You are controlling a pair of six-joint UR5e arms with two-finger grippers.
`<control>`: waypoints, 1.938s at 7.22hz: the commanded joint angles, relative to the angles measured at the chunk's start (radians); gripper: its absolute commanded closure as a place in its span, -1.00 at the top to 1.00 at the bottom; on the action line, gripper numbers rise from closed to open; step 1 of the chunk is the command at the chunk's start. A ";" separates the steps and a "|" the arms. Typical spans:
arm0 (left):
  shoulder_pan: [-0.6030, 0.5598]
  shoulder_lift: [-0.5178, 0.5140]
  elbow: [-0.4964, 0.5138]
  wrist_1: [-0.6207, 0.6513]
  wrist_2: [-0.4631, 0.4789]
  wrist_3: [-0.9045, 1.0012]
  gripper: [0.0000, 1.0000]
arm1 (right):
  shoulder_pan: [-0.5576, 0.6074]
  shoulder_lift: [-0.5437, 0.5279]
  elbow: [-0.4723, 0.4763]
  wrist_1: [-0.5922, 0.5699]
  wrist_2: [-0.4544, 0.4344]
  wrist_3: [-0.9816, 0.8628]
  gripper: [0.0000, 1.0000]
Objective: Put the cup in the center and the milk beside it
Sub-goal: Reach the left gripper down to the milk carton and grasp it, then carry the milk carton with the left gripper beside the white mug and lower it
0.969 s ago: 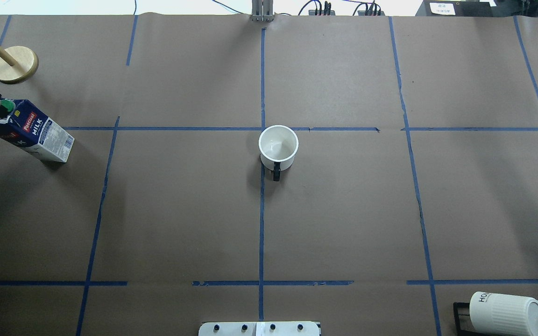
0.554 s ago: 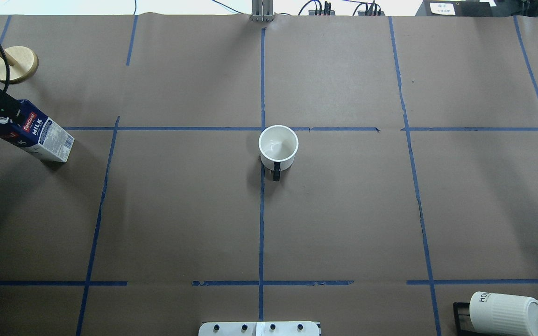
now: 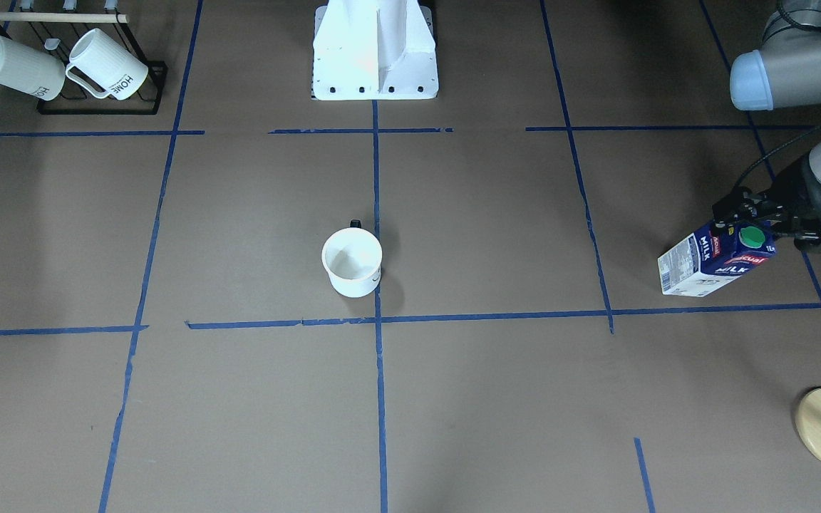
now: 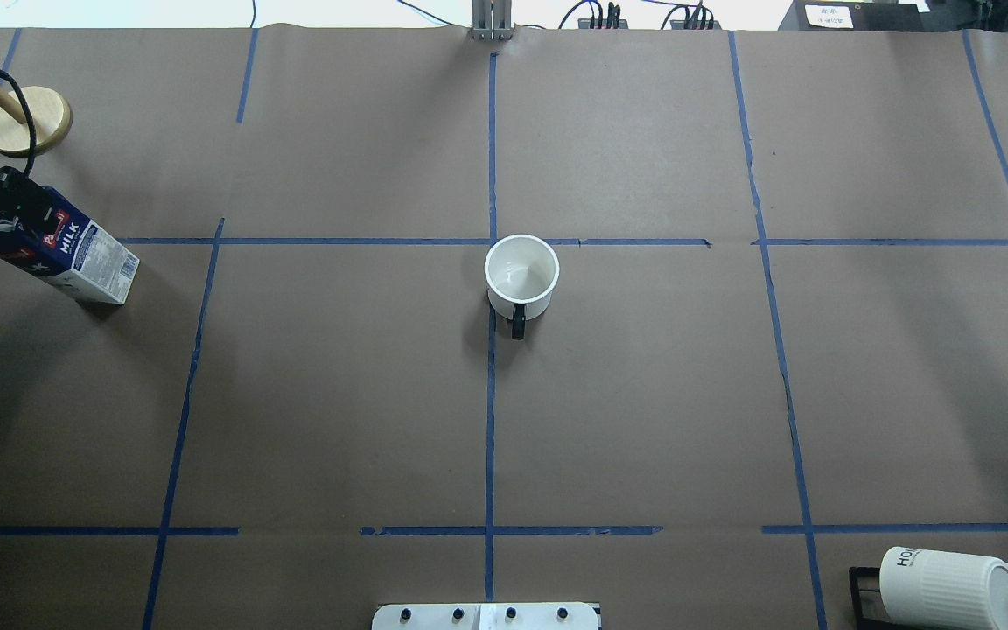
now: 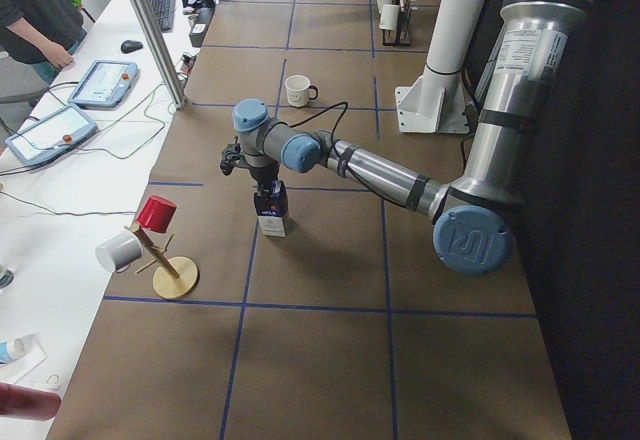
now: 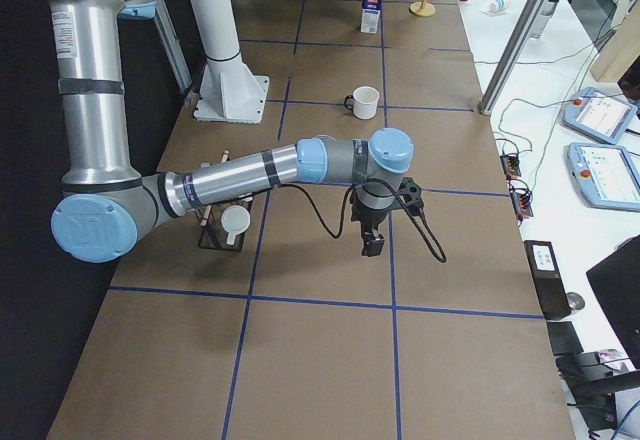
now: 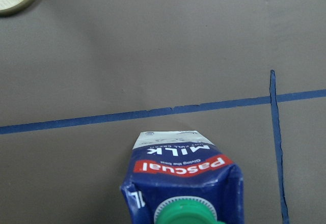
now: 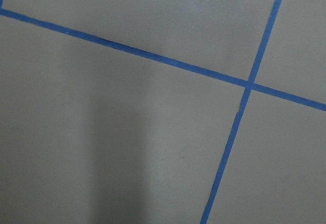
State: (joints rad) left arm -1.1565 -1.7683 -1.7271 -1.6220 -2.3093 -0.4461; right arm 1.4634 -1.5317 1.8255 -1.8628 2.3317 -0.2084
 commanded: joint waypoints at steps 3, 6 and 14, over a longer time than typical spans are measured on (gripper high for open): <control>0.005 -0.017 -0.029 0.013 0.007 -0.003 0.00 | 0.000 -0.002 0.000 0.001 0.003 0.000 1.00; 0.003 -0.182 -0.054 0.164 0.008 -0.095 0.02 | 0.000 -0.005 0.002 0.001 0.011 0.001 1.00; 0.420 -0.684 0.147 0.168 0.252 -0.678 0.03 | 0.000 -0.016 -0.002 0.001 0.012 0.001 1.00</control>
State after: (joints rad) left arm -0.7572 -2.4193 -1.6058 -1.4542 -2.0727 -1.1156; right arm 1.4634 -1.5437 1.8242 -1.8623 2.3439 -0.2071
